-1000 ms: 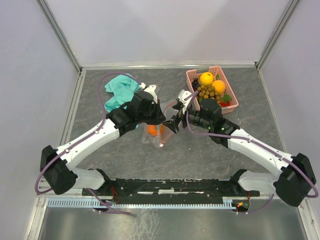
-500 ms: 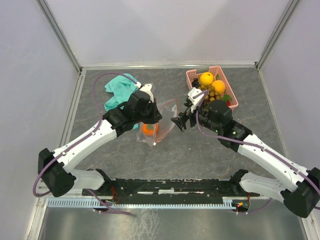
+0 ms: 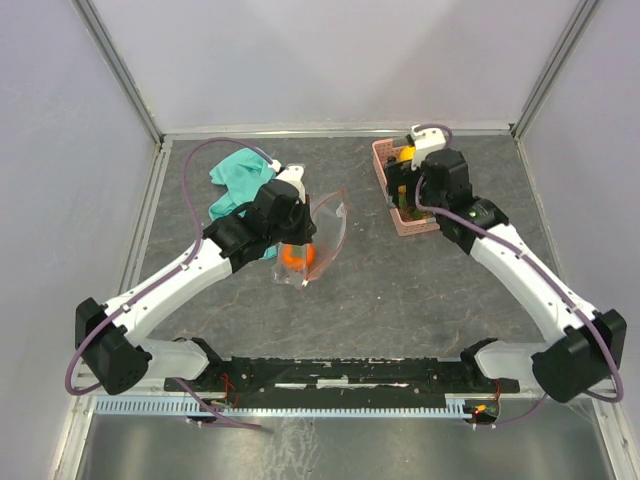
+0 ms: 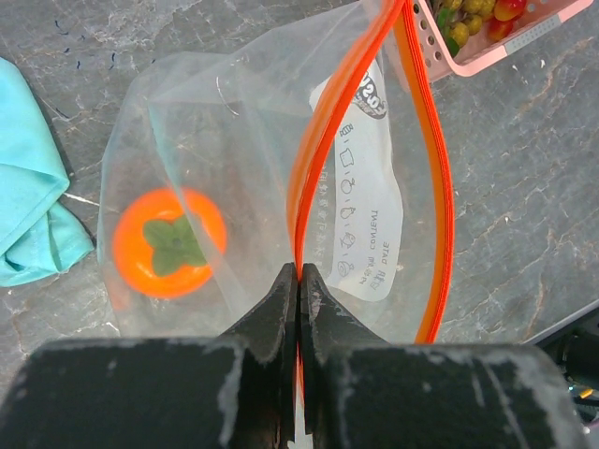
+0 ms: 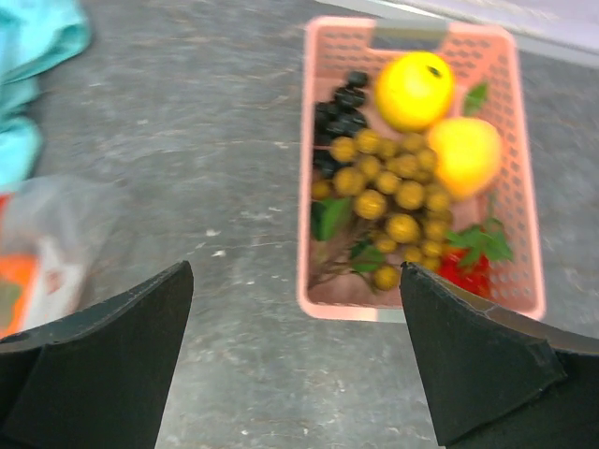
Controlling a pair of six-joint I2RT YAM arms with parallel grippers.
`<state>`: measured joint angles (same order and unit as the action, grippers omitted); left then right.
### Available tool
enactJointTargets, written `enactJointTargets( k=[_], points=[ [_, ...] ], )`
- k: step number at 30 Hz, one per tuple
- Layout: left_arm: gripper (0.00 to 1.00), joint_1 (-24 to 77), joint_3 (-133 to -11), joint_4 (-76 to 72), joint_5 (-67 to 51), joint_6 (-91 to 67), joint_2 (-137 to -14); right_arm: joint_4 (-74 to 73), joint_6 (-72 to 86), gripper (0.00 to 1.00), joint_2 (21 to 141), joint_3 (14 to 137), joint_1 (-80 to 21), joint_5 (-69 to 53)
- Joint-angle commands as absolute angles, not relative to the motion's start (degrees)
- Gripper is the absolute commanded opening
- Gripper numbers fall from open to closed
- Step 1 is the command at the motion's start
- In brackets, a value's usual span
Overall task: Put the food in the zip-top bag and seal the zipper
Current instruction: Pick up the fake fruit from the bin.
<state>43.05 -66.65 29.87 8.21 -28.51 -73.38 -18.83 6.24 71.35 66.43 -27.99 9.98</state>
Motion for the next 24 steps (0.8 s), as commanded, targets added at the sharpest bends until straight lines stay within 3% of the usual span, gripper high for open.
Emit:
enactJointTargets(
  k=[1, 6, 24],
  points=[
    [0.03, 42.6, -68.6, 27.0, 9.6, -24.4, -70.9, -21.3, 11.0, 0.99, 76.2, 71.8, -22.8, 18.4],
    [0.03, 42.6, -69.1, 26.4, 11.4, -25.6, -71.4, -21.5, 17.2, 0.99, 85.5, 76.2, -16.6, 22.4],
    [0.03, 42.6, -68.3, 27.0, 12.3, -28.6, -75.3, -20.8, 28.7, 0.92, 118.8, 102.1, -4.0, 14.3]
  ],
)
